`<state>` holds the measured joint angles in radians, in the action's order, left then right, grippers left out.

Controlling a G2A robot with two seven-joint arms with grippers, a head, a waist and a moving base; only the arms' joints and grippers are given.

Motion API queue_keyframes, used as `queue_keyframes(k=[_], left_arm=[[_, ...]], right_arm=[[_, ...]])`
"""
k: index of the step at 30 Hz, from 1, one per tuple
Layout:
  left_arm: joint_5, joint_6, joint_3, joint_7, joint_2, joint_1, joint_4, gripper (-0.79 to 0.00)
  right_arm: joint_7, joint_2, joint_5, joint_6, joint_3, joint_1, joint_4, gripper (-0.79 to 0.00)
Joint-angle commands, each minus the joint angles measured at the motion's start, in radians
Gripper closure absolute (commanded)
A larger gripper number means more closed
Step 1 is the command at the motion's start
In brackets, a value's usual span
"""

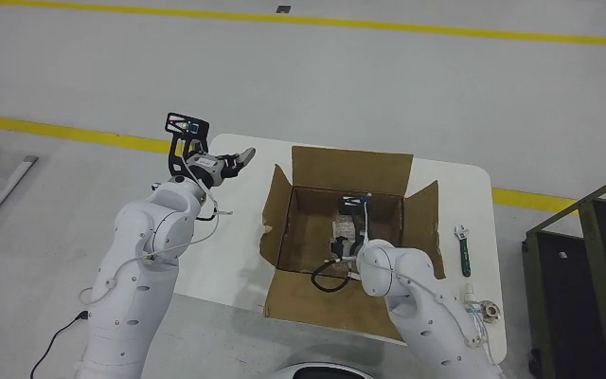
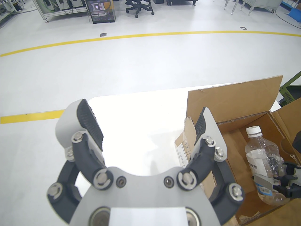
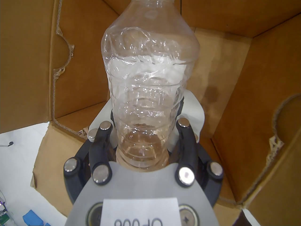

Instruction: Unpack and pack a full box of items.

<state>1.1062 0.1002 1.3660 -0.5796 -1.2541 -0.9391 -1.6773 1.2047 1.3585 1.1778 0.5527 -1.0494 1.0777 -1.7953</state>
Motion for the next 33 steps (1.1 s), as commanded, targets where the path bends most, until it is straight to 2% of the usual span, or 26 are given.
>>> queue_keyframes(k=[1,7,9,14,22,26,33], left_arm=[[0.000,0.000,0.000,0.000,0.000,0.000,0.000,-0.785],[0.000,0.000,0.000,0.000,0.000,0.000,0.000,-0.785],[0.000,0.000,0.000,0.000,0.000,0.000,0.000,-0.785],[0.000,0.000,0.000,0.000,0.000,0.000,0.000,-0.785],[0.000,0.000,0.000,0.000,0.000,0.000,0.000,-0.785],[0.000,0.000,0.000,0.000,0.000,0.000,0.000,-0.785],[0.000,0.000,0.000,0.000,0.000,0.000,0.000,-0.785]], right_arm=[[0.000,0.000,0.000,-0.001,0.000,0.000,-0.001,0.000],[0.000,0.000,0.000,-0.001,0.000,0.000,-0.001,0.000],[-0.021,0.002,-0.043,-0.038,0.000,0.007,0.012,0.000],[-0.068,0.026,-0.140,-0.054,0.052,-0.051,0.167,0.000],[-0.159,0.082,-0.259,-0.014,0.152,-0.182,0.433,0.000],[-0.180,0.107,-0.330,0.018,0.168,-0.232,0.535,0.000],[-0.212,0.141,-0.403,0.006,0.200,-0.306,0.688,0.000]])
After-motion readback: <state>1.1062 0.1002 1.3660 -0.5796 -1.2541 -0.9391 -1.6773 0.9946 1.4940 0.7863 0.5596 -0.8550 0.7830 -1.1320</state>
